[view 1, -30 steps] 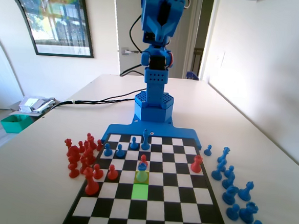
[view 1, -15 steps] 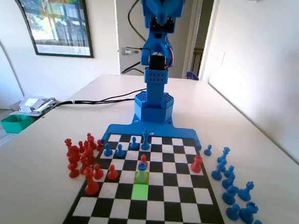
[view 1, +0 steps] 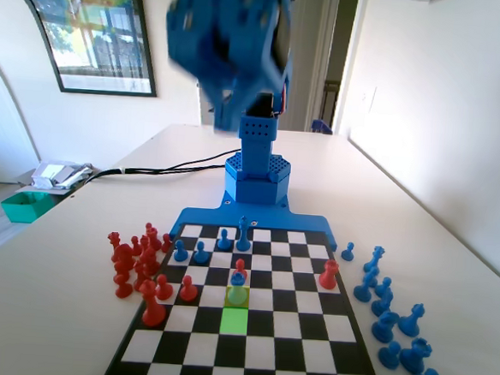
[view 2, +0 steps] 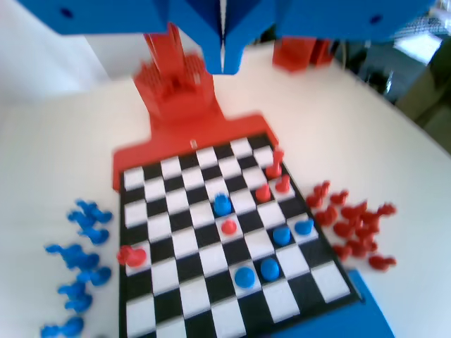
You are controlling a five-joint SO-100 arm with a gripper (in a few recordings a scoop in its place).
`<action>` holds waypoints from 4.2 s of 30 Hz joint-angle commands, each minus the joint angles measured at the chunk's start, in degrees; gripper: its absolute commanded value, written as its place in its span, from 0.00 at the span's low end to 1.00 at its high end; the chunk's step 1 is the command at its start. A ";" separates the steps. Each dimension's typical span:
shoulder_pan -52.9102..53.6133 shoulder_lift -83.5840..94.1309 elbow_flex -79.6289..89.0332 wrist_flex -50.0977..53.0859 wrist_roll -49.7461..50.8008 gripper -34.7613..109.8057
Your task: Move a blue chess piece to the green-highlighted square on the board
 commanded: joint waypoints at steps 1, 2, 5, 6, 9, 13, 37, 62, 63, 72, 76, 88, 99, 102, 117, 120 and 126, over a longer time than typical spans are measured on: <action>0.00 -6.24 -4.48 -0.26 -1.14 0.25; -0.26 -8.00 -4.48 -0.35 -1.67 0.25; -1.41 -12.30 -4.39 -0.79 -2.99 0.25; -1.85 -13.45 -4.39 -0.88 -3.78 0.25; -3.25 -15.73 -3.16 -3.25 -4.92 0.26; -4.92 -17.40 -1.58 -5.80 -6.94 0.29; -2.55 -22.85 14.94 -29.88 -10.90 0.34; -2.72 -28.39 16.26 -35.77 -12.39 0.34; -2.64 -28.56 16.08 -35.77 -12.39 0.34; -1.93 -29.79 14.94 -35.77 -13.01 0.34; -1.76 -29.79 15.21 -35.77 -13.54 0.33; -1.76 -29.88 13.80 -35.95 -12.92 0.32; -1.93 -30.41 12.74 -35.95 -12.74 0.32; -1.93 -30.50 13.01 -36.04 -13.01 0.32; -1.76 -30.94 13.71 -36.30 -15.21 0.28; -1.85 -31.20 13.80 -36.30 -15.91 0.25; -1.85 -31.29 13.27 -36.12 -15.64 0.25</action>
